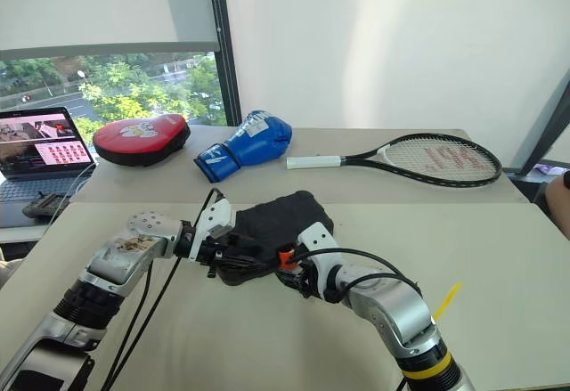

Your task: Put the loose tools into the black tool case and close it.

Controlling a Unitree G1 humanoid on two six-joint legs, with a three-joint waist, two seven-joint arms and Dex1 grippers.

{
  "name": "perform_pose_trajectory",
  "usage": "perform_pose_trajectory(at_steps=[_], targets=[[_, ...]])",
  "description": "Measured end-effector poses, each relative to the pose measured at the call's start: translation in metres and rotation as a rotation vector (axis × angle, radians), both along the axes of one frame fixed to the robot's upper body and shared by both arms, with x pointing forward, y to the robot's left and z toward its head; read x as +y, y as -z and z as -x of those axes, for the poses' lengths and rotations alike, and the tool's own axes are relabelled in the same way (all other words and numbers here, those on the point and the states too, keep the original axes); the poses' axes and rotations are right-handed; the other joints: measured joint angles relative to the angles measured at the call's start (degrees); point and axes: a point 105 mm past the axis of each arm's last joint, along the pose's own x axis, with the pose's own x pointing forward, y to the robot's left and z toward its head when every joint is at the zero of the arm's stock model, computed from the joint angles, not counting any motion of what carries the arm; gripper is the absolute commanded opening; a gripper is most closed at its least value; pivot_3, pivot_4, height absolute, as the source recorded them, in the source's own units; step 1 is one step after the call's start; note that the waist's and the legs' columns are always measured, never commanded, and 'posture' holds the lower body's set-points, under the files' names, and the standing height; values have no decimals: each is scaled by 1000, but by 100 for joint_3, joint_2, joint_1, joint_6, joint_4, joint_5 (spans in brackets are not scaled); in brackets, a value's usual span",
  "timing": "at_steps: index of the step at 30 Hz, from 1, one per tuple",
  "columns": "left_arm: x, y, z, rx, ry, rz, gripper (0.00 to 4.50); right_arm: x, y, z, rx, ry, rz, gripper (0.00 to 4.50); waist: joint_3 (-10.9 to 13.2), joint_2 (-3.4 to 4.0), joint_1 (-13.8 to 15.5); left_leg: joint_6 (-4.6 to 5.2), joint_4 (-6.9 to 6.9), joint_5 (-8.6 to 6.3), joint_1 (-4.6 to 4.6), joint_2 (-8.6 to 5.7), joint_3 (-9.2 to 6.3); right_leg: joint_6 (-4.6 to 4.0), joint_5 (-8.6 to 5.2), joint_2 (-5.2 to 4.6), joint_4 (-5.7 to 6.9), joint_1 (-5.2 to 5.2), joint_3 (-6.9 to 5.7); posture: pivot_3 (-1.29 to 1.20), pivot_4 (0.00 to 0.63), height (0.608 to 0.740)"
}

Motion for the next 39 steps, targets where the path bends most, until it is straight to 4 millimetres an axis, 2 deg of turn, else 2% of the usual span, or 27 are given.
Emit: perform_pose_trajectory(at_steps=[2,3,4,8,9,17,25,36,39], targets=[[1,-1,0,-4,-3,5,2172,-20,15,11,66,26,62,2224,0,0,68,7,-2,-4,-24,1,-4,0,0,-1,-17,-13,-8,0,150,740],[2,-2,-1,-6,-9,6,2172,-24,13,13,71,38,55,1951,-1,1,70,7,-1,-5,-39,0,-2,0,0,-1,-15,-29,-6,0,150,740],[2,-3,-1,-8,-11,7,2172,-25,12,15,78,39,51,1741,-2,4,77,7,-2,-5,-51,-1,-2,0,1,-2,-15,-37,-4,0,150,740],[1,-4,-2,-11,-10,13,2172,-24,6,25,115,20,13,295,-2,4,80,6,-2,-4,-71,-1,-2,0,1,3,-14,-58,-7,0,150,740],[1,-3,-2,-11,-11,14,2172,-22,4,25,117,19,0,75,-2,4,80,7,-2,-4,-71,-1,-2,0,1,4,-14,-58,-7,0,150,740],[1,-3,-2,-14,-17,15,2172,1,-18,-2,109,-23,-82,19,-2,4,70,9,-1,-5,-69,-3,-1,0,1,7,-14,-58,-6,0,150,740],[1,-3,-3,-17,-27,16,2172,7,4,-30,203,-2,-31,19,-2,4,-37,-1,-2,3,-69,-2,0,-8,6,11,0,-66,-2,0,150,740],[3,-1,-2,-17,-57,47,2172,1,0,-27,133,-18,-85,19,-2,4,-42,2,-5,1,-72,-1,0,-6,6,5,0,-68,-5,0,150,740],[2,-1,-2,-19,-60,51,2172,3,-6,-20,110,-59,-75,19,-2,5,-39,2,-7,0,-70,-1,-1,-7,6,5,1,-68,-5,0,150,740]])
